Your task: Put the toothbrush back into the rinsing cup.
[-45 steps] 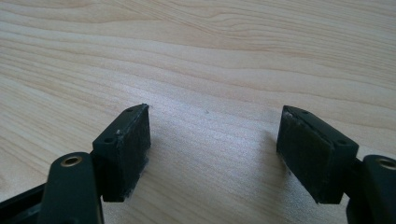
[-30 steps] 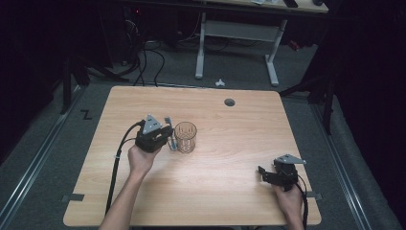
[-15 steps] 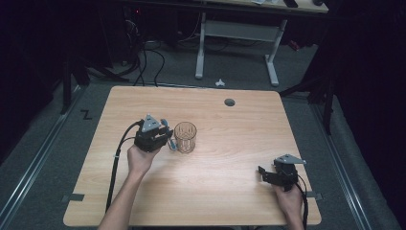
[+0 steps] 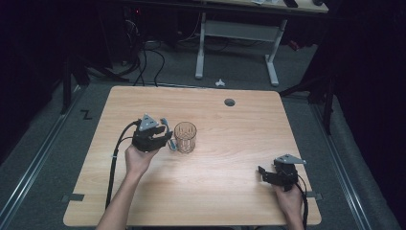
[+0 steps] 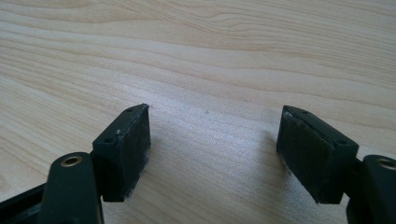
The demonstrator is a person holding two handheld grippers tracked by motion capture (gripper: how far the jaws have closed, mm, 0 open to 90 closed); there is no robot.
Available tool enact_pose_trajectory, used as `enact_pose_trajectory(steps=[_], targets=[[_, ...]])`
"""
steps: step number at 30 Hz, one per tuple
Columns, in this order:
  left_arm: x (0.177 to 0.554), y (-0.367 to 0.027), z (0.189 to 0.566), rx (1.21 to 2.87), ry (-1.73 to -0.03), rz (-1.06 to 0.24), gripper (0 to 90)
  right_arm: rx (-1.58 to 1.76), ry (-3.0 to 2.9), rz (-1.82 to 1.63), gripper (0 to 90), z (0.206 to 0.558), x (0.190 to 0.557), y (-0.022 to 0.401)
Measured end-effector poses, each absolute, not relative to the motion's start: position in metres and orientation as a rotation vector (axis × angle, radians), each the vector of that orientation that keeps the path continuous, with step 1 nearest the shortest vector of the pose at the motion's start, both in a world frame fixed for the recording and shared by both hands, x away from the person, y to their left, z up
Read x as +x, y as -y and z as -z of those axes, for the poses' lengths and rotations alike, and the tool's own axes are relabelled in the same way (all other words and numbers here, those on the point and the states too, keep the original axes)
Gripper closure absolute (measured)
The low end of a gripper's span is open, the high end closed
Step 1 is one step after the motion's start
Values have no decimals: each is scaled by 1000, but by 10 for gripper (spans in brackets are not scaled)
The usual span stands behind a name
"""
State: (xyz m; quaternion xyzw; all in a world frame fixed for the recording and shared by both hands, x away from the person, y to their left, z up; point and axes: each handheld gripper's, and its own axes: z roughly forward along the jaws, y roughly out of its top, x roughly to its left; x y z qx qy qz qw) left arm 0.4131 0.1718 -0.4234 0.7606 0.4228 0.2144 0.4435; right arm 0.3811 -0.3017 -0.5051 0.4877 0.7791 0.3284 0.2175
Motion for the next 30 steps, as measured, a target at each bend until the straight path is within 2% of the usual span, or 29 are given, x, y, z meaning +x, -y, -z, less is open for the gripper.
enact_pose_trajectory(steps=[30], targets=[[395,-189,420,1858,-1075,-560,518,1350,-2158,-909,262,505,381,302]])
